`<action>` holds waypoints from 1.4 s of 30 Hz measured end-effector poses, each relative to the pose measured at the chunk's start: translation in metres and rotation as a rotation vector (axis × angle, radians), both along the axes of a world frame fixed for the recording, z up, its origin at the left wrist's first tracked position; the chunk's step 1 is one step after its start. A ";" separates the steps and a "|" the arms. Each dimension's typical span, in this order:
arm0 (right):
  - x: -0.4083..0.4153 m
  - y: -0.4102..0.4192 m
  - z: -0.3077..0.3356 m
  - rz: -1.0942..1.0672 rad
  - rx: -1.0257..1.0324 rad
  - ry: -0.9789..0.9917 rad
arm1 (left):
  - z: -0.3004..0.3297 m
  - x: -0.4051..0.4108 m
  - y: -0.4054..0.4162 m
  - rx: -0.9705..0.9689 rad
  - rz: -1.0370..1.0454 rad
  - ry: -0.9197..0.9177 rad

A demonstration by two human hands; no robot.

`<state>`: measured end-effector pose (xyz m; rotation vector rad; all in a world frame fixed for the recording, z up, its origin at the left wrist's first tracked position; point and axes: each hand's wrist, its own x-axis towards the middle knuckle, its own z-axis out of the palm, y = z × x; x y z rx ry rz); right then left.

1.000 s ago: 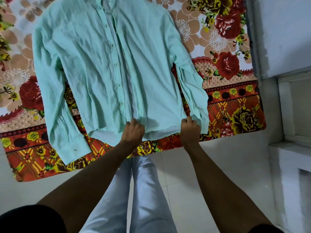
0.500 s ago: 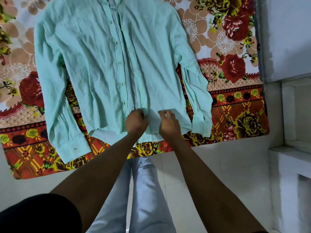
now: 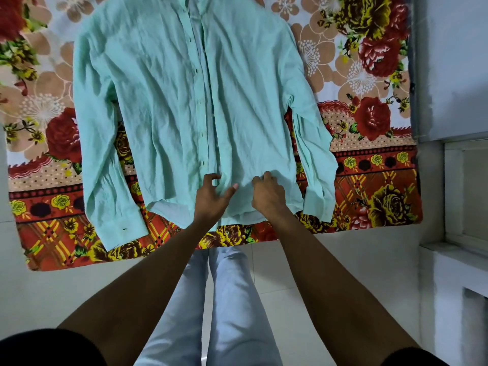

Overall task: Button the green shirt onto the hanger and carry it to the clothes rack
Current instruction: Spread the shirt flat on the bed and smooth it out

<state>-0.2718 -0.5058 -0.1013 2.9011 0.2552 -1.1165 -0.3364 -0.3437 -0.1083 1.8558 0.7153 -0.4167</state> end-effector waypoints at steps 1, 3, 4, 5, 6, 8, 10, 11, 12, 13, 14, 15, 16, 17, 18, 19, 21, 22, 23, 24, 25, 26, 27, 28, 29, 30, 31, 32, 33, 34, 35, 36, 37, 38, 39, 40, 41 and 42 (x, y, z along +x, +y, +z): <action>0.000 -0.003 -0.001 -0.006 -0.014 -0.027 | 0.000 0.001 -0.001 -0.006 0.028 0.002; -0.007 -0.018 -0.005 -0.082 -0.045 -0.090 | 0.000 0.003 -0.002 -0.042 0.088 0.002; -0.012 -0.028 -0.007 -0.120 -0.060 -0.114 | -0.001 0.003 -0.002 -0.063 0.097 -0.002; -0.017 -0.038 -0.008 -0.138 -0.075 -0.130 | -0.001 0.003 -0.001 -0.076 0.082 -0.010; -0.021 -0.047 -0.008 -0.139 -0.103 -0.140 | -0.003 0.001 -0.001 -0.075 0.044 -0.020; -0.023 -0.053 -0.005 -0.141 -0.181 -0.148 | -0.007 -0.004 0.002 -0.020 -0.084 -0.009; -0.018 -0.040 0.005 -0.178 -0.204 -0.165 | -0.006 -0.006 0.005 0.112 -0.249 0.044; -0.015 -0.030 0.011 -0.173 -0.168 -0.176 | -0.005 -0.008 0.007 0.206 -0.326 0.038; -0.012 -0.016 0.015 -0.154 -0.077 -0.190 | -0.002 -0.007 0.011 0.305 -0.376 0.007; -0.011 -0.001 0.017 -0.122 0.069 -0.206 | 0.001 -0.008 0.015 0.388 -0.381 -0.040; -0.011 0.016 0.019 -0.090 0.241 -0.219 | 0.005 -0.010 0.021 0.450 -0.358 -0.089; -0.013 0.031 0.020 -0.069 0.398 -0.226 | 0.007 -0.011 0.027 0.500 -0.328 -0.154; -0.016 0.048 0.021 -0.056 0.515 -0.204 | 0.009 -0.014 0.035 0.546 -0.299 -0.212; -0.018 0.063 0.020 -0.062 0.577 -0.166 | 0.010 -0.017 0.043 0.578 -0.281 -0.251; -0.021 0.077 0.018 -0.089 0.600 -0.117 | 0.010 -0.020 0.052 0.601 -0.265 -0.277; -0.024 0.088 0.015 -0.151 0.601 -0.056 | 0.009 -0.022 0.061 0.624 -0.246 -0.287; -0.030 0.103 0.006 -0.295 0.563 0.077 | 0.007 -0.025 0.079 0.666 -0.219 -0.232; -0.034 0.110 0.001 -0.293 0.522 0.113 | 0.006 -0.028 0.089 0.689 -0.224 -0.161; -0.038 0.115 -0.003 -0.214 0.454 0.100 | 0.004 -0.030 0.099 0.705 -0.262 -0.090; -0.041 0.117 -0.007 -0.098 0.377 0.048 | 0.002 -0.032 0.107 0.717 -0.330 -0.036; -0.045 0.119 -0.010 0.023 0.315 -0.022 | -0.003 -0.036 0.116 0.730 -0.403 -0.003; -0.048 0.123 -0.011 0.128 0.267 -0.092 | -0.007 -0.040 0.126 0.744 -0.456 0.016; -0.050 0.125 -0.013 0.196 0.240 -0.154 | -0.012 -0.043 0.134 0.760 -0.494 0.022; -0.051 0.128 -0.014 0.231 0.240 -0.212 | -0.016 -0.045 0.142 0.779 -0.521 0.020; -0.051 0.129 -0.013 0.246 0.255 -0.243 | -0.018 -0.045 0.147 0.799 -0.552 0.002; -0.052 0.128 -0.013 0.260 0.281 -0.255 | -0.019 -0.045 0.152 0.817 -0.583 -0.029; -0.053 0.128 -0.011 0.287 0.308 -0.268 | -0.019 -0.046 0.157 0.824 -0.610 -0.065; -0.055 0.127 -0.010 0.313 0.325 -0.274 | -0.018 -0.047 0.162 0.825 -0.636 -0.096; -0.057 0.125 -0.007 0.325 0.337 -0.289 | -0.016 -0.049 0.166 0.815 -0.651 -0.111; -0.058 0.122 -0.006 0.320 0.344 -0.305 | -0.013 -0.051 0.169 0.808 -0.656 -0.114; -0.058 0.118 -0.004 0.308 0.353 -0.325 | -0.011 -0.053 0.172 0.804 -0.657 -0.109; -0.061 0.117 -0.001 0.313 0.368 -0.353 | -0.005 -0.057 0.176 0.808 -0.653 -0.107; -0.063 0.113 0.000 0.328 0.378 -0.384 | -0.001 -0.060 0.176 0.810 -0.667 -0.114; -0.067 0.110 0.005 0.352 0.388 -0.407 | 0.005 -0.065 0.177 0.811 -0.691 -0.132; -0.072 0.107 0.008 0.385 0.391 -0.417 | 0.010 -0.068 0.176 0.814 -0.717 -0.156; -0.075 0.104 0.010 0.410 0.392 -0.411 | 0.012 -0.071 0.176 0.822 -0.743 -0.170; -0.079 0.100 0.011 0.427 0.387 -0.398 | 0.015 -0.074 0.177 0.827 -0.759 -0.161; -0.083 0.098 0.012 0.424 0.374 -0.385 | 0.016 -0.078 0.178 0.823 -0.769 -0.131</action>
